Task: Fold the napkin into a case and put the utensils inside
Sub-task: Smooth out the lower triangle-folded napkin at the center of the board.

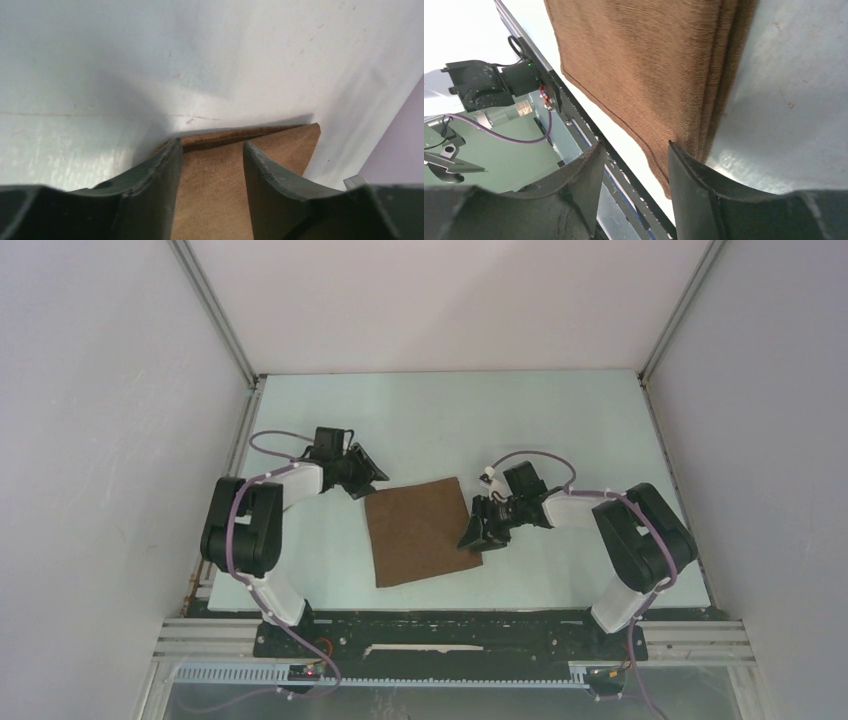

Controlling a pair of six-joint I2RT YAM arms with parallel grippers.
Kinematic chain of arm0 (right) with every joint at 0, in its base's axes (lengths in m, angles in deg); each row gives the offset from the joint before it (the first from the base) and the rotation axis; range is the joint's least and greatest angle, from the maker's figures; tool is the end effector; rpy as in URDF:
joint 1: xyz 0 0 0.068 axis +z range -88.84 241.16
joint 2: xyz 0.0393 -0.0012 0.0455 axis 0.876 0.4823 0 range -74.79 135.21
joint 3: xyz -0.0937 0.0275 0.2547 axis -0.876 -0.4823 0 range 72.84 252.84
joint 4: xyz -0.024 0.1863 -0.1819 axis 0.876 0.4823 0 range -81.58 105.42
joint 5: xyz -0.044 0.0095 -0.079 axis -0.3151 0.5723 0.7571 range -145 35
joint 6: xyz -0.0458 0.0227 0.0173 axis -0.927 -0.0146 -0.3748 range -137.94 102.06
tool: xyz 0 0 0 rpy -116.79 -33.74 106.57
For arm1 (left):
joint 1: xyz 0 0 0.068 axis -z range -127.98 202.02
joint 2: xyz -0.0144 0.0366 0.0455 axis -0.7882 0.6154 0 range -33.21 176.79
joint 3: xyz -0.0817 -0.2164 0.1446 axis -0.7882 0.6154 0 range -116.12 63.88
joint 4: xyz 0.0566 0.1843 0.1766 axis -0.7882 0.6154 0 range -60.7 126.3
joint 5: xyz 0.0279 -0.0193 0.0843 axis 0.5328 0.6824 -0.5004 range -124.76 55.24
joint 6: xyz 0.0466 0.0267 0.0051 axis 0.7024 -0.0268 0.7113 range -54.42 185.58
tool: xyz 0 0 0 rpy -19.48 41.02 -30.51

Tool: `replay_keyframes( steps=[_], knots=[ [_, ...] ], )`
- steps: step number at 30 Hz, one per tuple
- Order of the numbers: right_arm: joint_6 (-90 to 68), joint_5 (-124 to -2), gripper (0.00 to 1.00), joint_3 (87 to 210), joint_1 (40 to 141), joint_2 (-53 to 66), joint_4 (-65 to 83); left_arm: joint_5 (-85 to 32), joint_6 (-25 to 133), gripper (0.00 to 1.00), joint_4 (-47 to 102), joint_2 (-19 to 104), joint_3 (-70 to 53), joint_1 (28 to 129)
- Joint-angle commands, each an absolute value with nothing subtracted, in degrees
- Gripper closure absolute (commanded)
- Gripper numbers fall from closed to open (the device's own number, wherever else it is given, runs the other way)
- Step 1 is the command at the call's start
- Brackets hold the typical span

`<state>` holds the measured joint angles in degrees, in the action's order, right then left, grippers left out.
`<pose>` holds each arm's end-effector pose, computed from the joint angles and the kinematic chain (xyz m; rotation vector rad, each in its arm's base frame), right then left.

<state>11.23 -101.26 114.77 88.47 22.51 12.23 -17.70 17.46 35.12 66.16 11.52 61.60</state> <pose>0.2483 0.1571 0.1232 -0.2763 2.7277 1.3799 0.3328 -0.0667 0.1496 -0.7368 2.5060 -0.7660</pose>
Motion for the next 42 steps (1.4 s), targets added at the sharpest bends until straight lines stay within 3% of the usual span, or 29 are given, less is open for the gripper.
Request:
replay_keyframes(
  steps=[1, 6, 12, 20, 24, 33, 42],
  knots=[
    [12.30, -100.11, 0.42, 115.30, 89.25, 16.75, 11.72, -20.41, 22.48, 0.42, 40.70, 57.85, 8.40, 62.65],
    [12.73, -100.33, 0.42, 115.72, 89.00, 18.08, 10.25, -16.49, 20.08, 0.40, 38.97, 54.30, 12.04, 62.83],
    [13.05, -99.39, 0.42, 114.16, 88.53, 19.92, 9.11, -12.72, 15.19, 0.42, 30.04, 58.48, 18.91, 63.00],
    [12.67, -92.97, 0.43, 109.69, 88.58, 22.68, 5.58, -23.19, 19.48, 0.42, 28.89, 63.23, 19.37, 61.75],
    [12.30, -90.87, 0.44, 108.36, 90.10, 24.16, 5.39, -22.94, 20.66, 0.42, 32.13, 66.05, 16.32, 61.73],
    [10.41, -90.07, 0.42, 111.41, 90.72, 14.65, 15.14, -19.10, 22.08, 0.37, 38.32, 54.91, 14.47, 62.29],
    [15.04, -94.02, 0.41, 110.01, 92.24, 18.47, 6.43, -17.43, 17.78, 0.38, 29.54, 66.40, 16.32, 62.23]
  ],
)
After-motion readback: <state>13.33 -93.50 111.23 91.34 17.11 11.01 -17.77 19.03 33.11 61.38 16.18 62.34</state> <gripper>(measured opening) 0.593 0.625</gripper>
